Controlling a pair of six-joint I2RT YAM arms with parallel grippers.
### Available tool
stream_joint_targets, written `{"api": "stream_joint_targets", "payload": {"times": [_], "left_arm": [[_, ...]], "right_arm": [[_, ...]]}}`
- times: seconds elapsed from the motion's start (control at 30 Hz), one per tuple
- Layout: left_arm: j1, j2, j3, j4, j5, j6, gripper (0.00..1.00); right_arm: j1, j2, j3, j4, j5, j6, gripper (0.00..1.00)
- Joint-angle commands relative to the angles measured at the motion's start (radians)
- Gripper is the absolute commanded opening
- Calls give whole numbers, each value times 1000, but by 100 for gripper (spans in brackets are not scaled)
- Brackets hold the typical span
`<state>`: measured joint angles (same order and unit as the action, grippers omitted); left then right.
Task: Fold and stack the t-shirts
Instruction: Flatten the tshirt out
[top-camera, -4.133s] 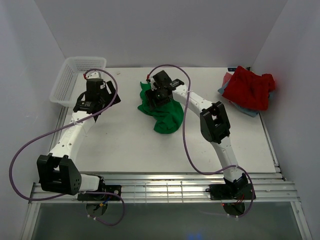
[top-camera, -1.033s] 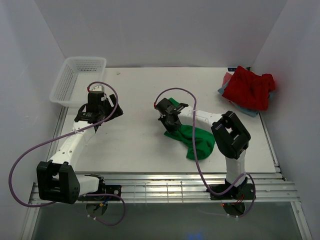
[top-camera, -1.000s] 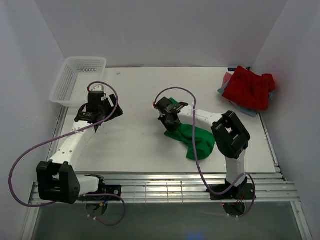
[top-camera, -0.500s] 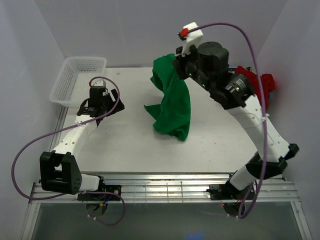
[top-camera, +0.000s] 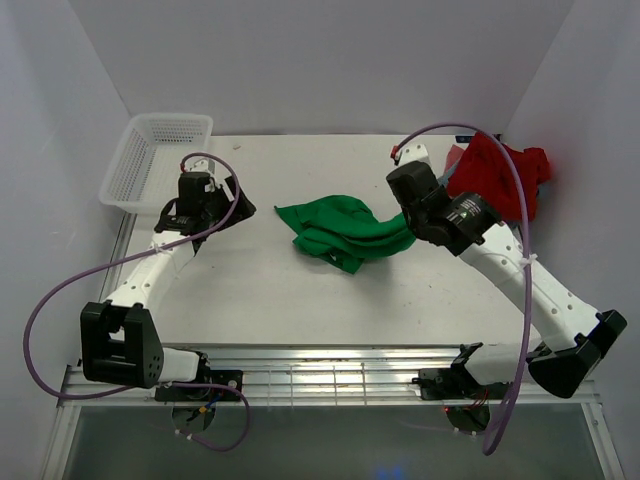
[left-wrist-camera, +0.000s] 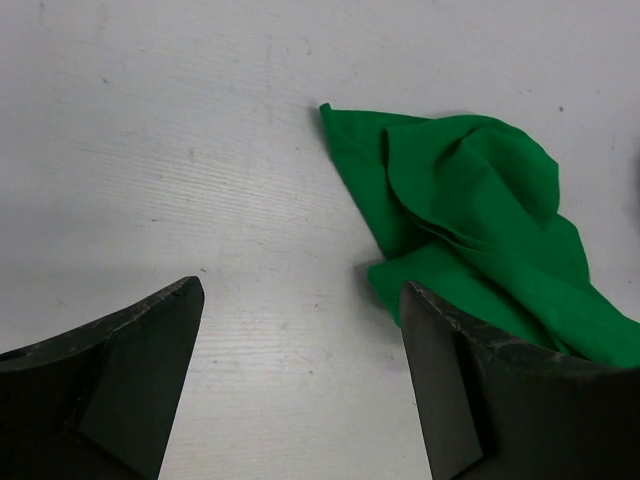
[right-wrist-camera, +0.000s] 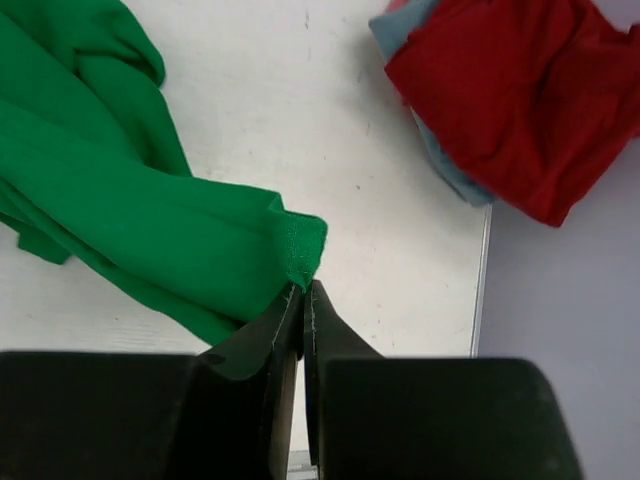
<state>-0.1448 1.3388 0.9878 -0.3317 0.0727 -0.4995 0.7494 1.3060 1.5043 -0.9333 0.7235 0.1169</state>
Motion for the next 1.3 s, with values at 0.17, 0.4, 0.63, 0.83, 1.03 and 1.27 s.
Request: {"api": "stream_joint_targets", "payload": {"times": [0.17,0.4,0.63,0.83,1.03,1.27], "left_arm": [[-44,52,-43,115,211,-34,88],[-196,267,41,128,144,-14,88],[-260,393,135,103,134,-71,86],[-262,413,109,145,156,-109,85],[-265,370,81,164,139,-172,51],[-272,395,72,171,191,-215,54]], "right_arm": [[-24,21,-64,-58,111,191,8],[-25,177,-50,-309,186,377,8],[-24,104,-110,-227,131,372,8],[-25,111,-133,-211,114,372,8],[-25,119,-147,-179,111,372,8],[-25,125,-150,-165,103,365,8]]}}
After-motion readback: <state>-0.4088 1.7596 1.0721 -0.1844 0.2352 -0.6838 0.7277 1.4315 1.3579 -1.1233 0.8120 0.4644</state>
